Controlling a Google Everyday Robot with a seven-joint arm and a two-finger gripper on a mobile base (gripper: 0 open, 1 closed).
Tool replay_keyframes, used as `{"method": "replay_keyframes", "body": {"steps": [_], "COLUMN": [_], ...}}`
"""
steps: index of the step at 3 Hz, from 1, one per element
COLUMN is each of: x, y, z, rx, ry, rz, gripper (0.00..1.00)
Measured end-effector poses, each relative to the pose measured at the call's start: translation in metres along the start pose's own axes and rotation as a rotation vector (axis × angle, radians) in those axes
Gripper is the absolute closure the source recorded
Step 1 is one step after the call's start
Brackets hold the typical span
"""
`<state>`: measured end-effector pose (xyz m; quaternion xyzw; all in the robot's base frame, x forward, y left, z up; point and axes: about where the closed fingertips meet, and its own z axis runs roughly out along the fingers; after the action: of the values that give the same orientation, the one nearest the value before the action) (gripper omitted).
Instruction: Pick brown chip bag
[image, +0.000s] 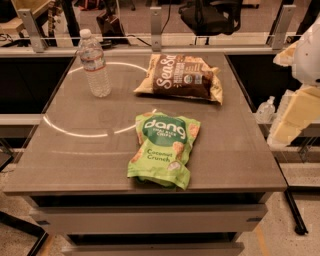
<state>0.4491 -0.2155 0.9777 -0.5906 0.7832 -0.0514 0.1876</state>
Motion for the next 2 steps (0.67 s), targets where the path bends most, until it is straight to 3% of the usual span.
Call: {"method": "replay_keyframes", "body": {"steps": [1, 2], "x": [0.0, 0.005], "y": [-0.026, -0.046], "z": [0.014, 0.022], "rx": [0.114, 0.193], "ry": [-0.038, -0.079], "rz": [0.071, 0.142], "gripper": [0.0, 0.0]}}
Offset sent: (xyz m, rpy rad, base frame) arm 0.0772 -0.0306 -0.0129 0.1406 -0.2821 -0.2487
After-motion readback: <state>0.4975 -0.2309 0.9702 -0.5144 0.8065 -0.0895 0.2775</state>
